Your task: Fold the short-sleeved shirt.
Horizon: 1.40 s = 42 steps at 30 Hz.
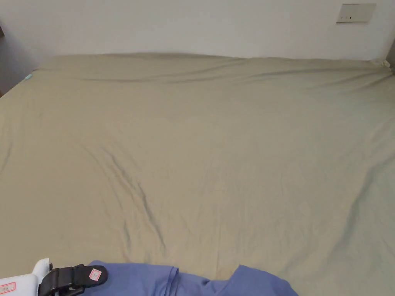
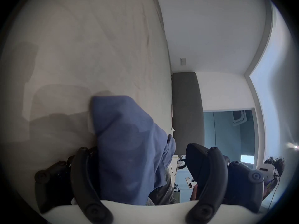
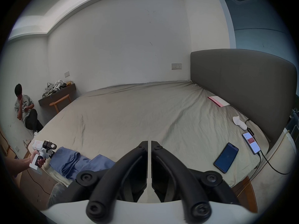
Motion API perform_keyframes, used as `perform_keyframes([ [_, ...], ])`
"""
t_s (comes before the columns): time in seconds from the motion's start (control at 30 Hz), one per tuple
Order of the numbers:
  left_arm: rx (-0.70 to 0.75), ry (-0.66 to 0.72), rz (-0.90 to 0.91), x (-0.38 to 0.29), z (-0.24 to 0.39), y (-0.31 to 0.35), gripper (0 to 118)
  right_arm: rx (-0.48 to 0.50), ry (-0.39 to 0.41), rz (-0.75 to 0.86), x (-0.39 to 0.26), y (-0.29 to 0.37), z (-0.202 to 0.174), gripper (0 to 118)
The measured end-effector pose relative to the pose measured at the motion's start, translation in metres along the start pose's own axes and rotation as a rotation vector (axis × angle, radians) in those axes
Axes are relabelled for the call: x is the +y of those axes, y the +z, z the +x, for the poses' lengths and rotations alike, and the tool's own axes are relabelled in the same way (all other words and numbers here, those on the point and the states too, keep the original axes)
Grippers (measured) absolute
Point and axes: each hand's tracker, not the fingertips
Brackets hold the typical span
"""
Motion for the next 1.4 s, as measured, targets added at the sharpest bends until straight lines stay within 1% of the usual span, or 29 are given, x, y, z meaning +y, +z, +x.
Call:
perform_keyframes([
  [0.1,0.067,-0.123,-0.022,-0.006,0.007,-0.010,95,-0.003,0.005,-0.009,-0.002,-0.003,0.001,6],
  [0.13,0.061,-0.137,-0.008,-0.010,0.007,-0.010,95,-0.001,0.001,-0.014,-0.003,-0.005,0.001,6],
  [0.17,0.063,-0.117,0.002,-0.014,0.007,-0.010,94,0.003,-0.007,-0.019,-0.003,-0.007,0.001,6],
  [0.2,0.061,-0.090,0.025,-0.015,0.005,-0.009,90,0.011,-0.020,-0.021,-0.002,-0.007,0.000,6],
  [0.23,0.081,-0.048,0.048,-0.016,0.002,-0.007,80,0.029,-0.043,-0.013,-0.002,-0.007,-0.001,6],
  [0.27,0.138,-0.050,0.064,-0.018,0.001,-0.006,51,0.042,-0.055,0.003,-0.001,-0.006,-0.001,6],
  [0.3,0.266,-0.078,0.088,-0.018,-0.002,-0.005,19,0.056,-0.050,0.012,0.000,-0.005,-0.002,6],
  [0.33,0.343,-0.095,0.087,-0.020,-0.010,-0.002,17,0.058,-0.039,0.017,0.003,-0.004,-0.004,6],
  [0.37,0.124,-0.034,0.098,-0.023,-0.010,-0.002,17,0.052,-0.013,0.023,0.005,-0.003,-0.007,6],
  [0.4,0.132,-0.018,0.115,-0.025,-0.006,-0.006,17,0.048,0.016,0.031,0.007,-0.003,-0.010,6],
  [0.43,0.213,-0.048,0.118,-0.003,-0.014,0.015,17,0.044,0.040,0.050,0.008,0.000,-0.012,6],
  [0.47,0.214,-0.077,0.119,-0.004,-0.010,0.015,17,0.048,0.046,0.065,0.009,0.002,-0.013,6],
  [0.5,0.248,-0.103,0.122,-0.002,-0.007,0.014,17,0.056,0.046,0.069,0.010,0.003,-0.013,6],
  [0.53,0.262,-0.110,0.122,-0.002,-0.004,0.014,17,0.061,0.047,0.073,0.012,0.004,-0.013,6],
  [0.57,0.283,-0.124,0.123,-0.013,0.012,0.006,17,0.064,0.047,0.073,0.014,0.004,-0.013,6],
  [0.67,0.334,-0.164,0.136,-0.016,0.020,0.004,17,0.067,0.053,0.082,0.016,0.004,-0.014,6],
  [0.8,0.351,-0.156,0.137,-0.014,0.023,0.015,15,0.065,0.042,0.081,0.017,0.004,-0.014,6],
  [0.87,0.376,-0.138,0.171,-0.015,0.019,0.019,14,0.041,0.044,0.082,0.016,0.005,-0.012,6],
  [0.9,0.358,-0.137,0.171,-0.017,0.017,0.022,13,0.032,0.047,0.080,0.015,0.005,-0.012,6],
  [1.0,0.366,-0.120,0.185,-0.022,0.020,0.028,12,0.024,0.051,0.071,0.012,0.004,-0.007,6],
  [1.07,0.363,-0.107,0.190,-0.024,0.020,0.030,12,0.017,0.044,0.061,0.011,0.003,-0.005,6],
  [1.13,0.374,-0.121,0.193,-0.022,0.022,0.035,12,0.010,0.035,0.058,0.010,0.002,-0.003,6],
  [1.2,0.325,-0.092,0.181,-0.020,0.020,0.041,12,0.003,0.031,0.055,0.009,0.002,-0.001,6],
  [1.3,0.391,-0.131,0.166,-0.024,0.031,0.040,12,-0.003,0.027,0.048,0.008,0.000,0.001,6],
  [1.33,0.373,-0.128,0.166,-0.025,0.032,0.041,12,-0.003,0.024,0.046,0.007,0.000,0.001,6],
  [1.4,0.383,-0.144,0.176,-0.019,0.027,0.049,12,-0.006,0.018,0.043,0.005,-0.002,0.002,6],
])
